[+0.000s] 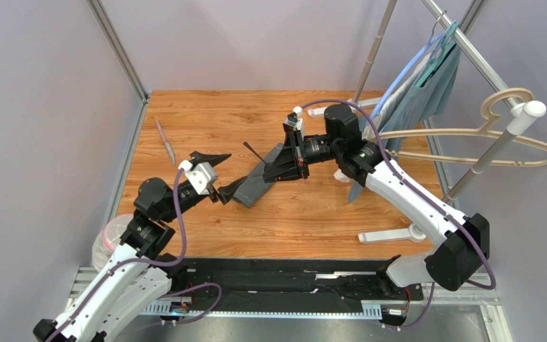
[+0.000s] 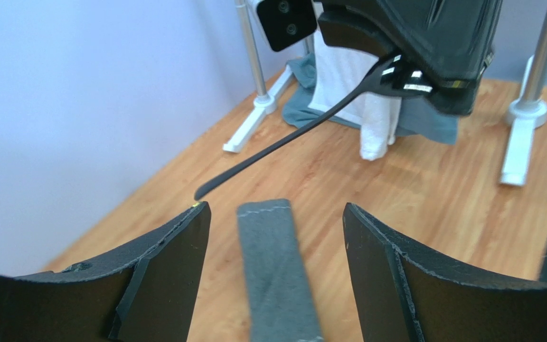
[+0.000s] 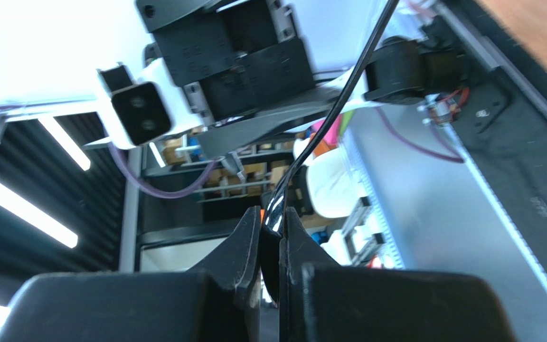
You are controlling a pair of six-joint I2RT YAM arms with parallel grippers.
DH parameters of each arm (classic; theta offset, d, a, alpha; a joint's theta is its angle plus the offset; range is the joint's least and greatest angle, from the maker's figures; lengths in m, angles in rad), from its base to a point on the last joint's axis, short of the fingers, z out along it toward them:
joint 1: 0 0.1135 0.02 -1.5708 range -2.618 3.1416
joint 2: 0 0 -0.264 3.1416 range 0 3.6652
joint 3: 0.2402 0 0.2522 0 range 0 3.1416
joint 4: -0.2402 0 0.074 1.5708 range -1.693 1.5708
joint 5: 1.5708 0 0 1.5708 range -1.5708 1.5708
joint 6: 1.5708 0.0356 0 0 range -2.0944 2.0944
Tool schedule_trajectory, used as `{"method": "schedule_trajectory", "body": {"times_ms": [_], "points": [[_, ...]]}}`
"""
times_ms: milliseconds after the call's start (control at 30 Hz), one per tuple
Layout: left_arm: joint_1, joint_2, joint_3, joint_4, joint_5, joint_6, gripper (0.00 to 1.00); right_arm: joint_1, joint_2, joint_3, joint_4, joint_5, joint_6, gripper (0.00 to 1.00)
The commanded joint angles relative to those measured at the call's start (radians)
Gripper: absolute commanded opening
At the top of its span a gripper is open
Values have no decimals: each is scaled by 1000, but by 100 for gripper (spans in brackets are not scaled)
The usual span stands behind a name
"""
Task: Fold the napkin into a case and place the utensils inside
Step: Pass from the right arm to the left
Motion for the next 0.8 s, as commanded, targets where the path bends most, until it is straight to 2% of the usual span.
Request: {"method": "schedule_trajectory", "body": {"times_ms": [0, 133, 267, 400, 500, 533, 567, 600, 633, 700, 733, 767], "points": [[-19, 52, 22, 134, 57, 259, 77, 20, -49, 17, 114, -80, 158, 0], [-36, 91, 43, 122, 95, 334, 77, 48, -43, 13, 182, -81, 227, 0], [-76, 134, 65, 140, 77, 357, 77, 90, -26, 13, 221, -87, 288, 0], [-80, 169, 100, 121, 98, 356, 75, 112, -22, -6, 339, -95, 369, 0], [-80, 209, 174, 26, 124, 304, 52, 115, -19, 6, 358, -101, 376, 0], [-80, 222, 236, -61, 136, 285, 16, 115, -15, 14, 358, -104, 364, 0], [-80, 247, 272, -123, 150, 258, 9, 112, -8, 34, 332, -118, 327, 1], [-80, 262, 305, -180, 161, 191, 8, 97, -2, 57, 272, -121, 278, 6], [-80, 270, 356, -276, 176, 154, 6, 89, -2, 97, 185, -117, 164, 22], [-79, 305, 388, -356, 221, 48, 0, 42, 15, 160, 55, -88, -16, 43], [-79, 316, 398, -414, 236, 5, 0, 25, 24, 248, -104, -75, -225, 55], [-79, 325, 395, -435, 259, -38, 0, 14, 37, 298, -221, -11, -384, 62]]}}
